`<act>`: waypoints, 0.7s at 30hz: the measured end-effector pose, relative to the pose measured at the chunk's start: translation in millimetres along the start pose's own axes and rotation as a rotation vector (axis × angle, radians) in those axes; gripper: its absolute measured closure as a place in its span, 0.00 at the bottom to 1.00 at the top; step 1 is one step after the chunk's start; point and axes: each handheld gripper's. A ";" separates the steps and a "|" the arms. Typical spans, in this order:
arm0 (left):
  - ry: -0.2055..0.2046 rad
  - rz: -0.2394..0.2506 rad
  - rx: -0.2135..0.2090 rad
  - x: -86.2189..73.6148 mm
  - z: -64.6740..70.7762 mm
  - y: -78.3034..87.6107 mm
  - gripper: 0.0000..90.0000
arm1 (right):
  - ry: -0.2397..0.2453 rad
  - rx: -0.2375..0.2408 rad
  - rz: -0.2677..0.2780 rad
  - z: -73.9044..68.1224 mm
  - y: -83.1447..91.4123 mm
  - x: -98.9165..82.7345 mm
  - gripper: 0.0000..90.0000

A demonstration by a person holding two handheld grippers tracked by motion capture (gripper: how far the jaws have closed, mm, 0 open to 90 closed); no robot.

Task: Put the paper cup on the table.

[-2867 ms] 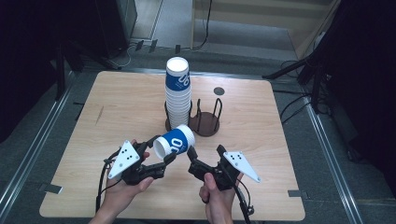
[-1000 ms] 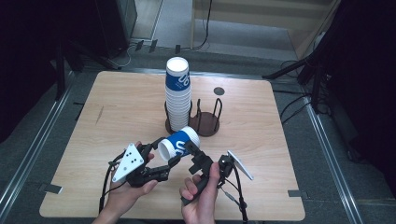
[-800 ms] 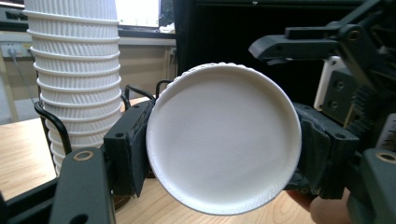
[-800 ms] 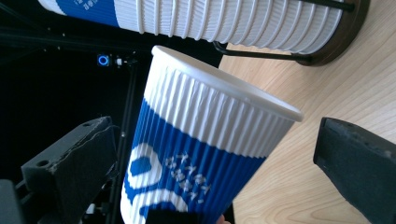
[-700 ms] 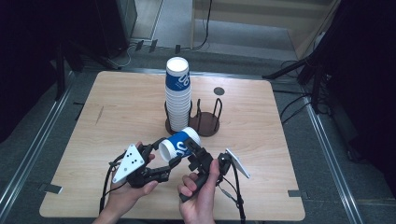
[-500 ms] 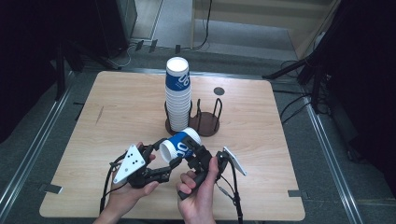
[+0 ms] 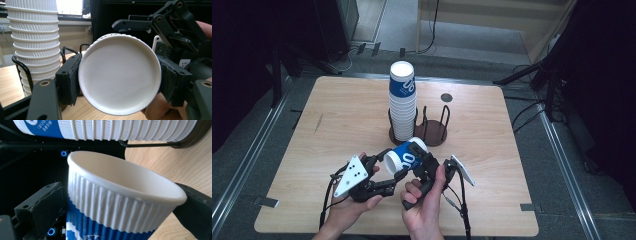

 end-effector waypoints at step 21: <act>-0.004 -0.002 0.000 0.0 0.0 0.2 0.32 | -0.046 0.034 -0.036 2.9 -5.0 -1.9 0.16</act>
Point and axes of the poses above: each handheld gripper's, and its own axes: y roughly backward along the jaws, x roughly out of its top, z roughly to its right, and after that the axes turned 2 degrees about -x, right-handed
